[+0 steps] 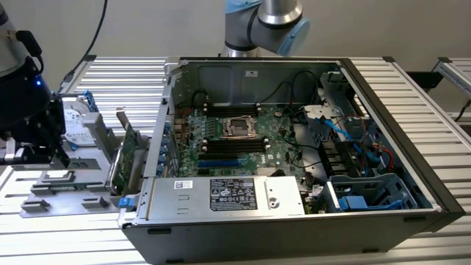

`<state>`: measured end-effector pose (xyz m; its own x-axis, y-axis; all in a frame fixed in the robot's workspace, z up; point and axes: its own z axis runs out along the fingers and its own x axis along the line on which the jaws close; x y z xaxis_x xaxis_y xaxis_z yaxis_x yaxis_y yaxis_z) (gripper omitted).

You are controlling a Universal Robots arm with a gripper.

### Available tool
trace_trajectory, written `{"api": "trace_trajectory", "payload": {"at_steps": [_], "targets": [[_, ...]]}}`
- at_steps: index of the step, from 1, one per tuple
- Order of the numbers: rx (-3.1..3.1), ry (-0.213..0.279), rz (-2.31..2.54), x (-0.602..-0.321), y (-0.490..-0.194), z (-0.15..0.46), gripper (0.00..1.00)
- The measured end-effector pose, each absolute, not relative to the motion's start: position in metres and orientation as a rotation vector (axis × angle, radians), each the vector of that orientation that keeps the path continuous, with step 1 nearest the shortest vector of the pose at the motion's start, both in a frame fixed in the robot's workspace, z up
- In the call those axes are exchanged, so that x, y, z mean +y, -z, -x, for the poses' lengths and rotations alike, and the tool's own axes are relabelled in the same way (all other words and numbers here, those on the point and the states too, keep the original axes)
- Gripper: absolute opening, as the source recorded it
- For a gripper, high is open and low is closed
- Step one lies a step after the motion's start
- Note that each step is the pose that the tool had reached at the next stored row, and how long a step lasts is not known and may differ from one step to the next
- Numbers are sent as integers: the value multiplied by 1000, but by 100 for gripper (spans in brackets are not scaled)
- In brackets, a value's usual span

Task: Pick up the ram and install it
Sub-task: 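Pick up the ram and move it above insertion slot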

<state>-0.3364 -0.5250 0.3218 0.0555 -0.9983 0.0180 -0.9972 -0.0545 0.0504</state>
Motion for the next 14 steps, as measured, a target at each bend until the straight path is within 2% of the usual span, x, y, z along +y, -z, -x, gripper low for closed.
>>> {"api": "trace_trajectory", "payload": {"at_steps": [14], "targets": [[-2095,69,-2276,-525,-360,301,14]]}}
